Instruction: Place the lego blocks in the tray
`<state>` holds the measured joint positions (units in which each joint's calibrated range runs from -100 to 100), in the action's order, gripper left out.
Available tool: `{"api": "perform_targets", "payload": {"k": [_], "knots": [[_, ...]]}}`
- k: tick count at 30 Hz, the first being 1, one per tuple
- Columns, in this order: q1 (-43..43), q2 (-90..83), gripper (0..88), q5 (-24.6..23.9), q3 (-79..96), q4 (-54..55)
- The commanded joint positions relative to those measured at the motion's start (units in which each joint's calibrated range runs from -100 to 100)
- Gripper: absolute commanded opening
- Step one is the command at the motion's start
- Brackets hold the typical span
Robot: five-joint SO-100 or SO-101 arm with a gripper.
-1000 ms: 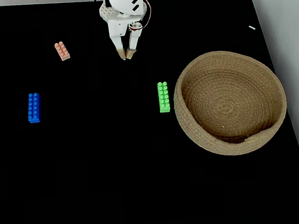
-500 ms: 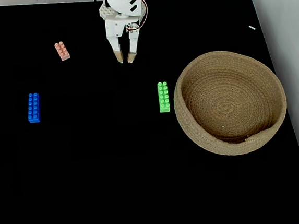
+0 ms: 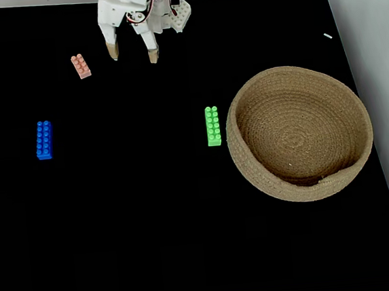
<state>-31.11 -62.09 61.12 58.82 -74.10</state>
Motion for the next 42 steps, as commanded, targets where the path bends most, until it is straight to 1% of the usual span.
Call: {"api": "perform_targets", "payload": {"k": [1,4,7,11,16,21,28,42], "knots": [[-10.44,4.82,30.7,7.67,-11.35,-5.5],[-17.45,7.31,31.5,14.02,-12.99,-6.16],[-22.97,10.93,32.1,18.9,-13.9,-5.33],[-26.68,17.63,29.5,22.27,-15.54,-2.83],[-27.01,25.63,28.7,25.74,-16.36,2.25],[-25.2,32.77,28.5,28.03,-15.63,9.0],[-26.52,38.7,28.9,32.19,-15.63,13.91],[-27.1,45.32,28.4,32.67,-16.64,18.83]]}}
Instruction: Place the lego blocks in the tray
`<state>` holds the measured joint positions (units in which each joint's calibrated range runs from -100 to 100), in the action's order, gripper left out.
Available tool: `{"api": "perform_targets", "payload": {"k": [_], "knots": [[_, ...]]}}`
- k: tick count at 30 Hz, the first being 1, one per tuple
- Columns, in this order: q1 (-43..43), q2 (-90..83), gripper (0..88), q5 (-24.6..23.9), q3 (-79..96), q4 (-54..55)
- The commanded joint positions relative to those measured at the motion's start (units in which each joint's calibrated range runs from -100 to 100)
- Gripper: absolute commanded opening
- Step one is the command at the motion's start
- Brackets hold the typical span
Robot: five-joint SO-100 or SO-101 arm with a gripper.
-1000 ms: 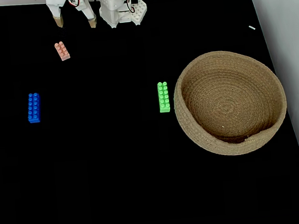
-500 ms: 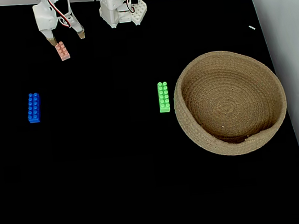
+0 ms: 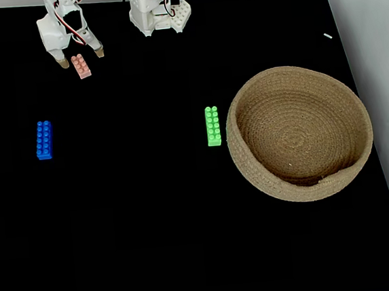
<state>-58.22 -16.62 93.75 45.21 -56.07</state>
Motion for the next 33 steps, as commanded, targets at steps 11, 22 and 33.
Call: {"api": "perform_targets", "payload": {"k": [11,22,33], "knots": [[2.17,2.09,18.9,-2.83,2.63,7.55],[5.22,0.72,0.0,-7.42,7.92,12.88],[26.07,-5.9,0.0,-30.96,-23.0,-6.53]]}}
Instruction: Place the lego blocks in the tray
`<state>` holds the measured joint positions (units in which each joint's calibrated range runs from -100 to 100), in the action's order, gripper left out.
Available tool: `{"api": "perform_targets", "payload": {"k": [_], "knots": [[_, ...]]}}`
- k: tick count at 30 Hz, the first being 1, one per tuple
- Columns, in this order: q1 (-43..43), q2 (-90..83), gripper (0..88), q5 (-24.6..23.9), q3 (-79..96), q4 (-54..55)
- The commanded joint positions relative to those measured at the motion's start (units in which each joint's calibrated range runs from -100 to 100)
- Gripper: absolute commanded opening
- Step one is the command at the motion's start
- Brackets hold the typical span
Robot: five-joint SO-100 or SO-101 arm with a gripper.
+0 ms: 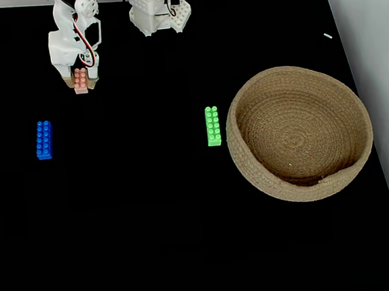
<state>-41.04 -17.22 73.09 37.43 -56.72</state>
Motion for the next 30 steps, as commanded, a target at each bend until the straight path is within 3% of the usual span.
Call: {"api": "perform_targets", "payload": {"k": [1,8,14,23,25,28,30], "knots": [[11.78,-5.91,0.0,-12.75,-17.68,-6.3],[31.73,-5.4,0.0,-25.4,-31.82,-7.55],[45.99,-2.64,0.0,-34.33,-33.64,-7.46],[58.85,3.29,0.7,-39.12,-35.56,-2.71],[60.25,5.01,7.6,-39.51,-36.01,-1.3],[61.9,7.5,32.6,-39.8,-37.2,-0.47],[62.56,8.88,39.1,-39.71,-37.66,-0.05]]}}
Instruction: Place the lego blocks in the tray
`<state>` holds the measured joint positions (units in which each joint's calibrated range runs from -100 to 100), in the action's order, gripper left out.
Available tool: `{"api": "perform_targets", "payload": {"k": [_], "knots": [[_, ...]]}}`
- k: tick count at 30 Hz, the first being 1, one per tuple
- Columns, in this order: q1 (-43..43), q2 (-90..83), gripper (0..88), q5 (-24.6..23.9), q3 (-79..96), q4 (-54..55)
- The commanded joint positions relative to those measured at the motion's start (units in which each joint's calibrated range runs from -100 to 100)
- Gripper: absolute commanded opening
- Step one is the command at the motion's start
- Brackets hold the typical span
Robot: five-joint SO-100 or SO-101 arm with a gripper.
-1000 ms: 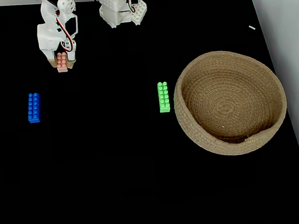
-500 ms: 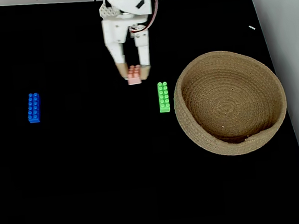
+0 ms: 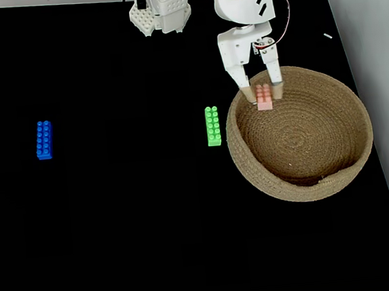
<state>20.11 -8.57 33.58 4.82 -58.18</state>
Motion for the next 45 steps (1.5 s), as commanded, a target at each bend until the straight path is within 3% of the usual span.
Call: {"api": "perform_targets", "payload": {"k": [1,9,22,29,45], "knots": [[1.49,0.66,39.6,0.24,-5.04,1.5],[-1.89,-1.84,40.9,5.37,-4.32,-6.67],[-23.0,-15.08,34.2,16.65,15.93,-9.67],[-26.63,-16.37,32.1,17.24,24.32,-7.5],[-20.11,-11.3,30.3,14.85,28.79,-0.42]]}}
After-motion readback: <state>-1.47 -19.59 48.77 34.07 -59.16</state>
